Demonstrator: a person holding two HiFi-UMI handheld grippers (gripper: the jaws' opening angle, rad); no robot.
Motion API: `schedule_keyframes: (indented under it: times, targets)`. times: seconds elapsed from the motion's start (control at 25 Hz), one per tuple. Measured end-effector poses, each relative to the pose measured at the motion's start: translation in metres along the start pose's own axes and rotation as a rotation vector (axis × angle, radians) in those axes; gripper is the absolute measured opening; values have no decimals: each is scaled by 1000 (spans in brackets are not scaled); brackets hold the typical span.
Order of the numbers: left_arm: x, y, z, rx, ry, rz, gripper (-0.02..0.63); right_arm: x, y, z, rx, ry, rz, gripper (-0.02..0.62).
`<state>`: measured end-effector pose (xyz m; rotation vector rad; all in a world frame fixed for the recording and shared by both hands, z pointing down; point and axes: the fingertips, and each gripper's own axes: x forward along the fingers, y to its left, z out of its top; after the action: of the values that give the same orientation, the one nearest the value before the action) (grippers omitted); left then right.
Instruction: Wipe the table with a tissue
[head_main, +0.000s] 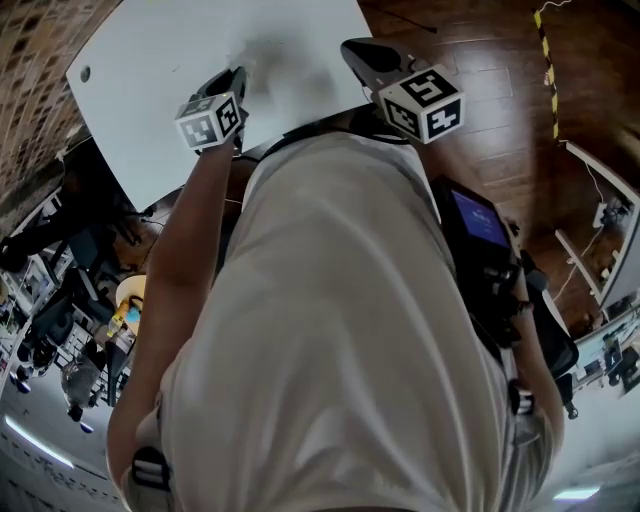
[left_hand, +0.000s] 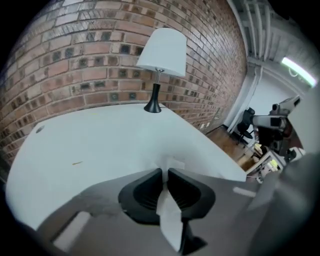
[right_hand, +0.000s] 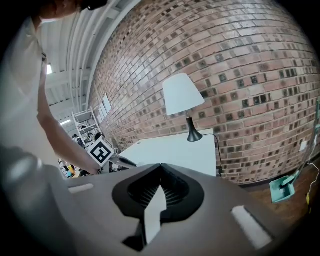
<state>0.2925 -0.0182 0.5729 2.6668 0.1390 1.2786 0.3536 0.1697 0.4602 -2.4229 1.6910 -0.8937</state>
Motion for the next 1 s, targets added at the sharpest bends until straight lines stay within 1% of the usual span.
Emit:
schedule_keyframes:
  times: [0.04, 0.12, 0.24, 0.44, 0.52, 0.6, 0.68, 0.76, 1.0]
  targets:
    - [4, -11, 4, 10, -2, -44, 46, 2, 1, 1, -1, 0, 0, 8]
    - [10, -30, 12, 42, 3, -101, 48, 9, 3, 3, -9, -2, 9, 8]
    - [21, -57, 19, 99, 21, -153, 48, 15, 6, 5, -21, 3, 25, 8]
    - [44, -86, 9, 200, 70, -243, 48, 18, 9, 7, -22, 6, 30, 8]
    - [47, -95, 6, 226, 86, -249, 48, 15, 8, 7, -22, 6, 34, 8]
    - [52, -113, 1, 248, 103, -247, 48, 2, 1, 3, -21, 13, 39, 8]
    - [59, -137, -3, 260, 110, -258, 48, -15, -11, -4, -15, 20, 37, 8]
    - [65, -148, -1, 264, 111, -267, 48, -21, -20, -4, -8, 15, 33, 8]
    - [71, -118, 7, 245, 91, -225, 48, -4, -16, 0, -9, 20, 53, 8]
